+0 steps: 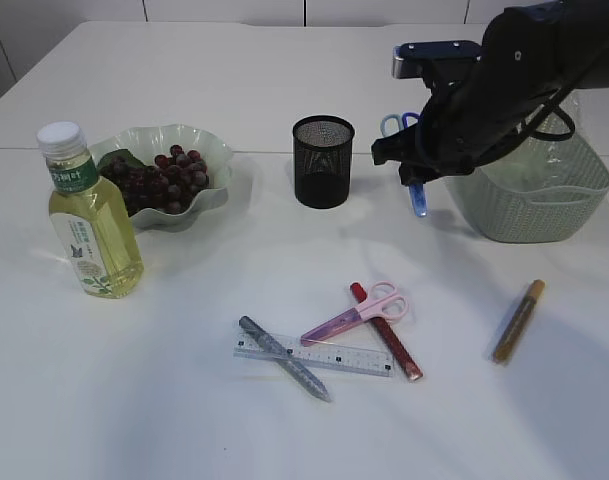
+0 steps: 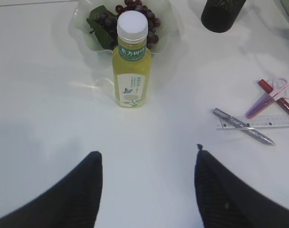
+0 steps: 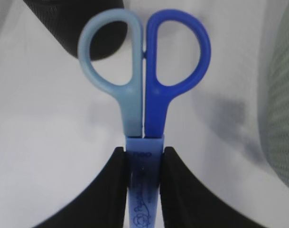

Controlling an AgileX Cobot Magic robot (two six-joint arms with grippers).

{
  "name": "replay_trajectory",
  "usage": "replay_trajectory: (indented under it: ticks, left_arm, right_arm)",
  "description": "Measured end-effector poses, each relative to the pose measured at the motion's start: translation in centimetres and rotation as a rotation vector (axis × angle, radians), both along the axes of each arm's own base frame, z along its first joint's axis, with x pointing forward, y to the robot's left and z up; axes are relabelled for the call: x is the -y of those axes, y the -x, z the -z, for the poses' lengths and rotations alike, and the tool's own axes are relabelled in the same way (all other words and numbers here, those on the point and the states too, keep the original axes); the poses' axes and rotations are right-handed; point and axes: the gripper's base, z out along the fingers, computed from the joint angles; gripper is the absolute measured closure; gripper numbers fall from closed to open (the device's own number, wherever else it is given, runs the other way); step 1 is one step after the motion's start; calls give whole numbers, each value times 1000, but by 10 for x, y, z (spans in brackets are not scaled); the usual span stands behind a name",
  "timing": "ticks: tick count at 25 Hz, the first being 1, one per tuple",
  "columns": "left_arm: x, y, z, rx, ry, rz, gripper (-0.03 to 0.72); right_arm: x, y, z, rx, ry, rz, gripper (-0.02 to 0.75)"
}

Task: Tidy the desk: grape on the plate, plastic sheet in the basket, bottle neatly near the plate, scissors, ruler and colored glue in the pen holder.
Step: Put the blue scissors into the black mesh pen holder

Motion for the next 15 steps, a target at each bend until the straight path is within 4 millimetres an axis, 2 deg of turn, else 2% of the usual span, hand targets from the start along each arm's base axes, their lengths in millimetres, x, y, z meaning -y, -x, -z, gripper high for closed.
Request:
replay_trajectory:
  ticks: [6, 15]
  left_arm:
    - [0, 0, 0, 0, 0, 0, 246]
    - [-1, -1, -1, 15, -7, -4, 246]
  right_arm:
    - [-8, -9, -10, 156, -38, -31, 584]
    - [-35, -17, -29, 427, -130, -96, 584]
